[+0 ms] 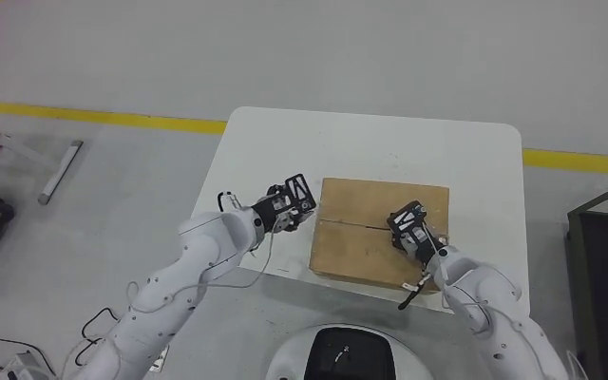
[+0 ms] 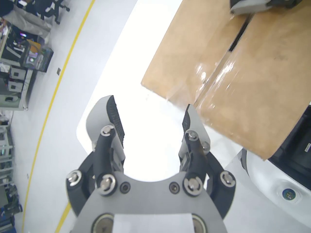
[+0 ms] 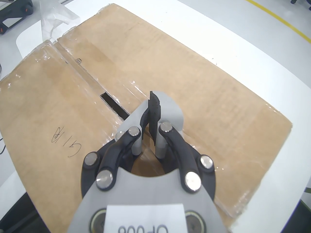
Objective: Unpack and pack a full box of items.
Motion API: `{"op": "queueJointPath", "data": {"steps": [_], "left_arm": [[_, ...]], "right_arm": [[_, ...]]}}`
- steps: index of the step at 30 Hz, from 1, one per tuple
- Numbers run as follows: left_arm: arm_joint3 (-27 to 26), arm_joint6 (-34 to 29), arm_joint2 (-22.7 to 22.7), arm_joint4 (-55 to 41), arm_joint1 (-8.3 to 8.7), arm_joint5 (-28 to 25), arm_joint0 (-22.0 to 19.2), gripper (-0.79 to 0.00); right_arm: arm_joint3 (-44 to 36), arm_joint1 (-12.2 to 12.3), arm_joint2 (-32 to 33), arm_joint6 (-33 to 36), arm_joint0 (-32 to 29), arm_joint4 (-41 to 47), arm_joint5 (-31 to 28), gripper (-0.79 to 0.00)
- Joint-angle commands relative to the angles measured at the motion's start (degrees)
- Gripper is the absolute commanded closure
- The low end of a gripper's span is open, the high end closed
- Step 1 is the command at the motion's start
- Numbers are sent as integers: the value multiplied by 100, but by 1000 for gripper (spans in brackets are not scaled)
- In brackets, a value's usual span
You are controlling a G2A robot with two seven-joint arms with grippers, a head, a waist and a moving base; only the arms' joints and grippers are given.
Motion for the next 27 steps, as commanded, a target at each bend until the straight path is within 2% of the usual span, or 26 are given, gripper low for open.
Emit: {"op": "queueJointPath", "data": {"steps": [1,3,5,6,11,16,19,22,23,24,25,27], "left_arm": [[101,-13,-94,39,8,39,150,-280],[197,17,-95,54,7,58,209,-280],[318,16,5,166,6,-68,186,-314],[384,76,42,149,-1,-53,137,-299],[714,126,382,445,-34,-123,-157,-332],[1032,198,590,546,-92,279,-327,-391],[1088,198,677,569,-118,374,-413,-388],[1156,212,795,641,-145,452,-485,-329],[1178,243,817,625,-155,491,-506,-246],[1184,257,839,637,-161,502,-527,-49],[1186,248,853,676,-166,515,-547,0],[1126,231,856,734,-174,590,-559,0]], "right_arm": [[9,-8,-17,4,24,3,-17,0],[18,-15,-24,-6,45,10,-26,0],[28,-20,-29,-13,58,3,-39,0],[33,-22,-29,-15,61,2,-40,0],[45,-27,-28,-11,54,-27,-61,0],[45,-30,-5,-19,36,-45,-63,0],[47,-31,12,-38,28,-59,-64,0],[55,-33,22,-50,25,-59,-75,0],[59,-35,21,-52,27,-60,-76,0],[61,-37,16,-55,29,-62,-83,0],[66,-39,16,-60,32,-59,-87,0],[77,-43,15,-62,36,-65,-90,0]]}}
